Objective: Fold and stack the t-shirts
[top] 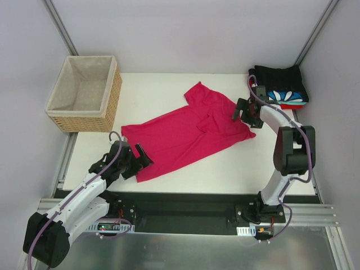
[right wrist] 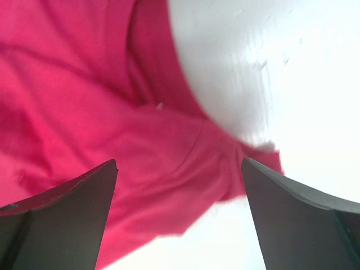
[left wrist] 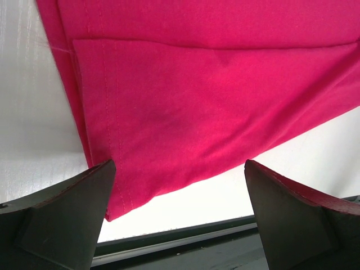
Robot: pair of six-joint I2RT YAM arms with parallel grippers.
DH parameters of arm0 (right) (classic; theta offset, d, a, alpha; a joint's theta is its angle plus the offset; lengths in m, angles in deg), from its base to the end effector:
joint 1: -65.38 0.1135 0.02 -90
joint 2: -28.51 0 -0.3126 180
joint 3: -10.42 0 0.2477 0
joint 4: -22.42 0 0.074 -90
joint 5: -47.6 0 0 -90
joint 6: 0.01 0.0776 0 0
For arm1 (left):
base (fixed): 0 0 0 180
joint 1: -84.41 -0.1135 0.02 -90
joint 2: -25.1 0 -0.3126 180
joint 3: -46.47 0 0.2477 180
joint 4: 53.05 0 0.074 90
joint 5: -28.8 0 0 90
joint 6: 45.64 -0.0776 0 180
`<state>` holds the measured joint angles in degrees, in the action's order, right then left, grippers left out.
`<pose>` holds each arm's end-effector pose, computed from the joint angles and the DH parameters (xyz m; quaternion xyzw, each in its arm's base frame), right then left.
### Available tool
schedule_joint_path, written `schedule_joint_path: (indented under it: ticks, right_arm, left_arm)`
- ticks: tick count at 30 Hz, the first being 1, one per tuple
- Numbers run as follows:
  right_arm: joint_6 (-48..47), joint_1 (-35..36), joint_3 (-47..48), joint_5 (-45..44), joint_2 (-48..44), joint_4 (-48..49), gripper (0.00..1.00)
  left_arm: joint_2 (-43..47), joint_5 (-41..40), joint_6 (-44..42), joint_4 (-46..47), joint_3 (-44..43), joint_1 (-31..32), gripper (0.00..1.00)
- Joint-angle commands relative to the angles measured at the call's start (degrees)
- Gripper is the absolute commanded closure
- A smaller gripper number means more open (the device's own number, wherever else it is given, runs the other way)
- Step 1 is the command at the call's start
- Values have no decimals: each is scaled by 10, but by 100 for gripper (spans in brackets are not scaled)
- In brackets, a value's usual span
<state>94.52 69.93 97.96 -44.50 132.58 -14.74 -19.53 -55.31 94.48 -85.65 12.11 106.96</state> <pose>0.4221 0.0307 0.2241 0.0055 0.9501 0.0073 0.3119 0.1374 -0.0657 0.1861 -0.1982 0.8939 -0.2745 0.2937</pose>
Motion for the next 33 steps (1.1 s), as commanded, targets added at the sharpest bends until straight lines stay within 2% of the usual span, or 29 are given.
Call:
schedule_joint_path:
  ticks: [1, 6, 13, 16, 20, 26, 30, 33]
  right_arm:
    - [9, 24, -45, 0, -93, 3, 3]
    - [-1, 28, -80, -73, -130, -33, 1]
    - [-2, -2, -130, -82, -163, -48, 2]
    - [-8, -38, -149, -45, -170, -27, 2]
    - [-5, -84, -156, 51, -171, 12, 1]
    - [-9, -94, -140, 82, -143, 27, 2]
    - [-7, -95, -131, 91, -128, 33, 9]
    - [-1, -96, -131, 82, -121, 33, 18]
  left_arm:
    - [-1, 3, -8, -7, -38, 3, 1]
    - [-6, 31, -6, 0, -62, 3, 1]
    - [-48, 64, 17, 44, -58, 33, 1]
    - [-69, 56, 23, 63, -43, 49, 1]
    - [-95, 65, 26, 98, -25, 51, 1]
    - [-107, 74, 23, 118, -14, 51, 1]
    - [-107, 72, 21, 120, -9, 51, 1]
    - [-105, 72, 21, 120, -8, 51, 1]
